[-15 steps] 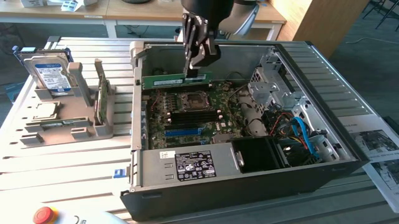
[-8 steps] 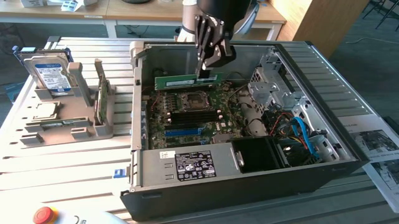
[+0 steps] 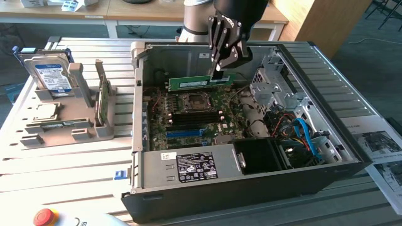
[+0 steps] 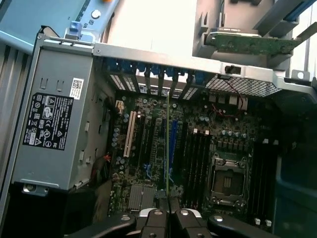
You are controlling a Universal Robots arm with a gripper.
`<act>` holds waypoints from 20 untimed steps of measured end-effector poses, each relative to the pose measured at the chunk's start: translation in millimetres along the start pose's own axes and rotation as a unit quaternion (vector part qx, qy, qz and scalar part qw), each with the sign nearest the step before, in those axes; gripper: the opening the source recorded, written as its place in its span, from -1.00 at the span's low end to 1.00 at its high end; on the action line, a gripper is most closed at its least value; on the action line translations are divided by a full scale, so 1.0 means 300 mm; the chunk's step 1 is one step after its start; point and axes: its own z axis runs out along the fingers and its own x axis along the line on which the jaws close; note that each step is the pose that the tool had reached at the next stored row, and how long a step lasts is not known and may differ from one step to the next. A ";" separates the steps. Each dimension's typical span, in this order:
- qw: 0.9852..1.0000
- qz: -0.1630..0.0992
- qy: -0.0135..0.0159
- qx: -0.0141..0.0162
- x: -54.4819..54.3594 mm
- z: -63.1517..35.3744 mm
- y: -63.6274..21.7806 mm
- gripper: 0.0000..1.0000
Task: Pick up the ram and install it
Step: 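Pick up the ram and move it above insertion slot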
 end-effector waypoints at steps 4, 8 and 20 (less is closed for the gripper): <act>1.000 0.000 0.000 0.000 0.000 0.000 0.000 -0.76; 1.000 0.019 -0.002 0.000 0.000 0.000 0.000 -0.76; 1.000 0.029 -0.003 0.004 0.000 0.001 0.000 -0.76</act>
